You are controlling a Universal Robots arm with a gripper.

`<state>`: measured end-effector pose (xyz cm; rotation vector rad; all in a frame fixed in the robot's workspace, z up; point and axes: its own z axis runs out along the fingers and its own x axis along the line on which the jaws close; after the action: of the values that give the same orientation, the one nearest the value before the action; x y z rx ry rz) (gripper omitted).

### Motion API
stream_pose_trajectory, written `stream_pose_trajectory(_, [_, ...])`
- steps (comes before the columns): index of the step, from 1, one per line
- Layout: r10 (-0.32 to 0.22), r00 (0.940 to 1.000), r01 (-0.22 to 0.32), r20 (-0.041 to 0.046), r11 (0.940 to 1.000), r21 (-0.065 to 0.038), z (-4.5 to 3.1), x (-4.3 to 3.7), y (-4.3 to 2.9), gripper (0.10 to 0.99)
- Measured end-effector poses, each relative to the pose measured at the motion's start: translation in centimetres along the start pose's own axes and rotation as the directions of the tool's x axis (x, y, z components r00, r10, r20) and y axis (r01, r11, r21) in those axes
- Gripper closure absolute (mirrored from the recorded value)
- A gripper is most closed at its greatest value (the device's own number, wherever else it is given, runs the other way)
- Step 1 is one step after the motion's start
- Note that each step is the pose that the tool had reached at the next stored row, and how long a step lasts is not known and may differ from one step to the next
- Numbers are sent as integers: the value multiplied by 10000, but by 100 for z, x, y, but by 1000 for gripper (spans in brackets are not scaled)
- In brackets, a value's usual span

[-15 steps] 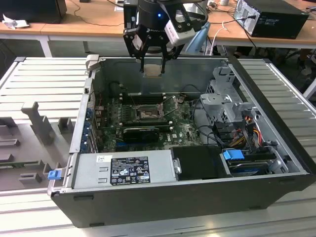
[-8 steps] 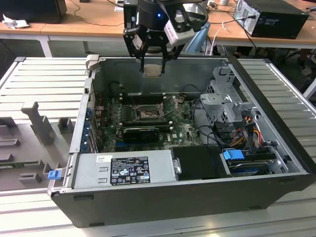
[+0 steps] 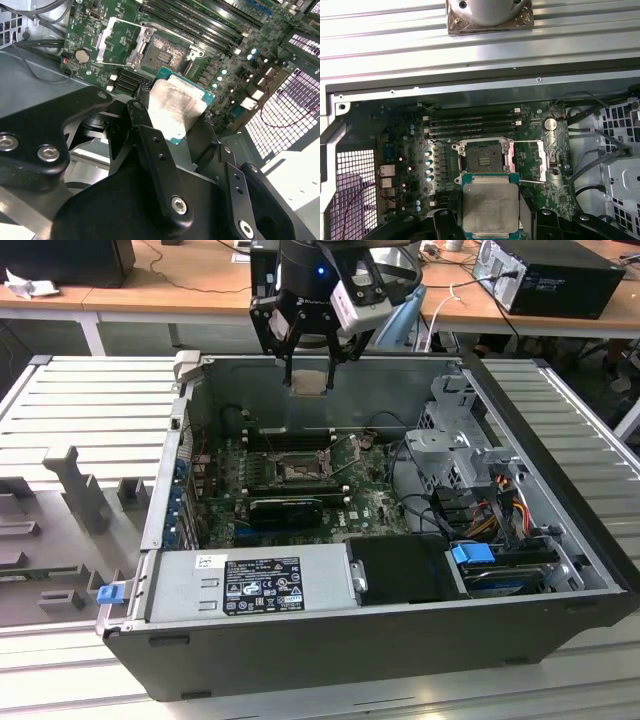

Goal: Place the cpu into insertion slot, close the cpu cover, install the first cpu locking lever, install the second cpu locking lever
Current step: 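Place the cpu into insertion slot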

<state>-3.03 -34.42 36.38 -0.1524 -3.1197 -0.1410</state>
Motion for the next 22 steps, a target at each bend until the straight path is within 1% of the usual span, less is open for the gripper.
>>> stream_pose_trajectory(14, [470,9989,-470,43,9989,-10,0,0,0,545])
stream_pose_trajectory(22, [835,9965,-835,75,9965,-20,0,0,0,545])
